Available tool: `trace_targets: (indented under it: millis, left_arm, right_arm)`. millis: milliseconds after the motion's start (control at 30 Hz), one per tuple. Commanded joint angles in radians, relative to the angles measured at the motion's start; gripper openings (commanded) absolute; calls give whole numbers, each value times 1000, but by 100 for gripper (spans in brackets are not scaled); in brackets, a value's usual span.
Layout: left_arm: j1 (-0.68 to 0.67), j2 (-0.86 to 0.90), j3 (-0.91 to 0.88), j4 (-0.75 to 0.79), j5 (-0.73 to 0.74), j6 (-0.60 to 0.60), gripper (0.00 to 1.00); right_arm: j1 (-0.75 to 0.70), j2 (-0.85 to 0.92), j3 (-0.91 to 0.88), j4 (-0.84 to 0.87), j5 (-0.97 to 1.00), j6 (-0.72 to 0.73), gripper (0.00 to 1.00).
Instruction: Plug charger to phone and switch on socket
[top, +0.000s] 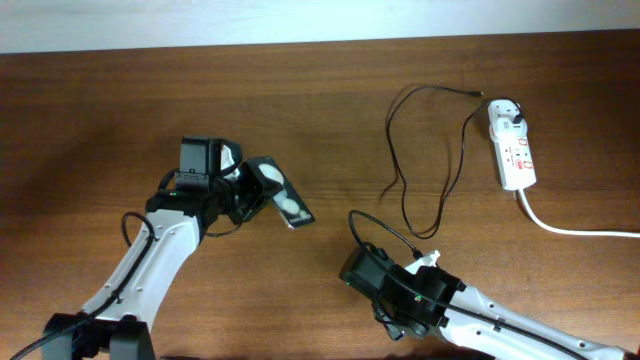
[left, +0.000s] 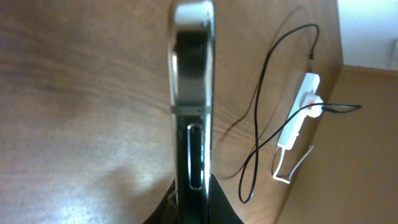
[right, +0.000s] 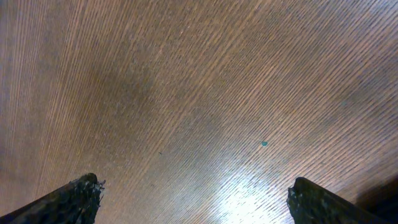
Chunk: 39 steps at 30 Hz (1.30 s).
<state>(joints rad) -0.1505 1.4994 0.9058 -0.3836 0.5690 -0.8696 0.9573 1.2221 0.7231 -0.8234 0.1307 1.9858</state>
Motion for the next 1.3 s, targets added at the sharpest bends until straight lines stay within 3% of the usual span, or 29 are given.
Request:
trace_targets:
  millis: [0,33,200,400,533,700,800,867,967,1033,1100,1267]
  left_arm:
    - [-3,23,9,-40,-61,-95,0]
    - [-3,33,9,-28,-50,-163,0]
    - [-4,101,9,-49,79,-147,0]
    - [-4,109,9,-48,379,-192,0]
    - [-2,109,9,-3,389,-243,0]
    - [-2,109,9,1,380,-229,0]
    - [-2,109,9,8,481,-216,0]
    - [-2,109,9,9,529,-130,0]
    - [26,109,9,117,774,-40,0]
    - [87,110,9,209,884,-41,0]
    - [142,111,9,210,887,-42,0]
    - [138,111,9,163,891,-50,0]
  right_arm:
    - [5,-3,2,-3,12,2,99]
    - [5,-3,2,-3,12,2,99]
    - [5,-3,2,-3,12,2,99]
    - [4,-3,2,-3,12,2,99]
    - [5,-3,2,-3,12,2,99]
    - [5,-3,2,-3,12,2,99]
    - [5,-3,2,-3,12,2,99]
    - [5,-3,2,-3,12,2,99]
    - [4,-3,2,29,69,2,99]
    - [4,-3,2,119,151,6,99]
    - [4,-3,2,193,151,12,99]
    - [3,-3,2,151,179,1,99]
